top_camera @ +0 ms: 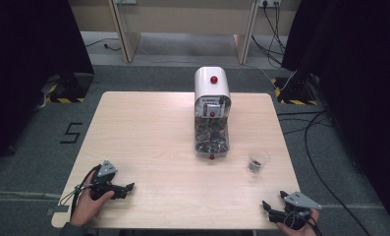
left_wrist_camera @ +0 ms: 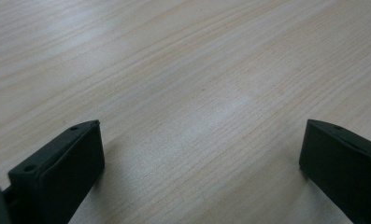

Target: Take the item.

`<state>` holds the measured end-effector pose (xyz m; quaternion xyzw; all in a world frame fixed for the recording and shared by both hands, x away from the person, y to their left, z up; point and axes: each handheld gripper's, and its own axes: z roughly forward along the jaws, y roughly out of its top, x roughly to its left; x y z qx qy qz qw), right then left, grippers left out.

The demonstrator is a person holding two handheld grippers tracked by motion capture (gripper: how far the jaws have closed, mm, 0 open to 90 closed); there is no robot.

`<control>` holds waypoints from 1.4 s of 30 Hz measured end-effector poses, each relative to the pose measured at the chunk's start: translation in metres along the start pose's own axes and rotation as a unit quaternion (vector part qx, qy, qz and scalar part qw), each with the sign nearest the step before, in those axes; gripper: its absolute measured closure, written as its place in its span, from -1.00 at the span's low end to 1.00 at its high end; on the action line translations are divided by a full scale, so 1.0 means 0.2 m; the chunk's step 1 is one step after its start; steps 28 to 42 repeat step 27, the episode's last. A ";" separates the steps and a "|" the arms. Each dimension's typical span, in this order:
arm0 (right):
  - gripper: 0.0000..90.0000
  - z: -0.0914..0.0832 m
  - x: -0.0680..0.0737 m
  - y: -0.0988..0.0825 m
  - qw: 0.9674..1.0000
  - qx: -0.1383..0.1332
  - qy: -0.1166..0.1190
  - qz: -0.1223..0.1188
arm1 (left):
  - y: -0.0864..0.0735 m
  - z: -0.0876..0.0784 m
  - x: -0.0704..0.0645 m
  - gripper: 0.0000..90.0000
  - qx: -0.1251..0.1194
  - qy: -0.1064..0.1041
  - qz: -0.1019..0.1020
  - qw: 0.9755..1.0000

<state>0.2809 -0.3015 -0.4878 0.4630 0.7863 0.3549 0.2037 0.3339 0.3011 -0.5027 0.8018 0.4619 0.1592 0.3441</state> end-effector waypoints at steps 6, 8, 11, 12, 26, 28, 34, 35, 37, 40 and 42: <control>-0.52 0.00 0.00 -0.01 1.000 -0.009 -0.002 0.001 | 0.00 0.00 0.00 -1.00 0.000 0.000 0.000 1.000; -0.52 0.00 0.01 -0.02 1.000 -0.009 -0.002 0.004 | 0.00 0.00 0.00 -1.00 0.000 0.000 0.000 1.000; -0.52 0.00 0.00 -0.02 1.000 -0.013 -0.002 0.001 | 0.00 0.00 0.00 -1.00 0.000 0.000 0.000 1.000; -0.52 0.00 0.00 -0.02 1.000 -0.014 -0.002 0.001 | 0.00 0.00 0.00 -1.00 0.000 0.000 0.000 1.000; -0.53 0.00 0.00 -0.02 1.000 -0.014 -0.001 0.001 | 0.00 0.00 0.00 -1.00 0.000 0.000 0.000 1.000; -0.53 0.00 0.00 -0.02 1.000 -0.014 -0.001 0.001 | 0.00 0.00 0.00 -1.00 0.000 0.000 0.000 1.000; -0.53 0.00 0.00 -0.02 1.000 -0.014 -0.001 0.001 | 0.00 0.00 0.00 -1.00 0.000 0.000 0.000 1.000; -0.53 0.00 0.00 -0.02 1.000 -0.014 -0.001 0.001 | 0.00 0.00 0.00 -1.00 0.000 0.000 0.000 1.000; -0.53 0.00 0.00 -0.02 1.000 -0.014 -0.001 0.001 | 0.00 0.00 0.00 -1.00 0.000 0.000 0.000 1.000; -0.53 0.00 0.00 -0.02 1.000 -0.014 -0.001 0.001 | 0.00 0.00 0.00 -1.00 0.000 0.000 0.000 1.000; -0.53 0.00 0.00 -0.02 1.000 -0.014 -0.001 0.001 | 0.00 0.00 0.00 -1.00 0.000 0.000 0.000 1.000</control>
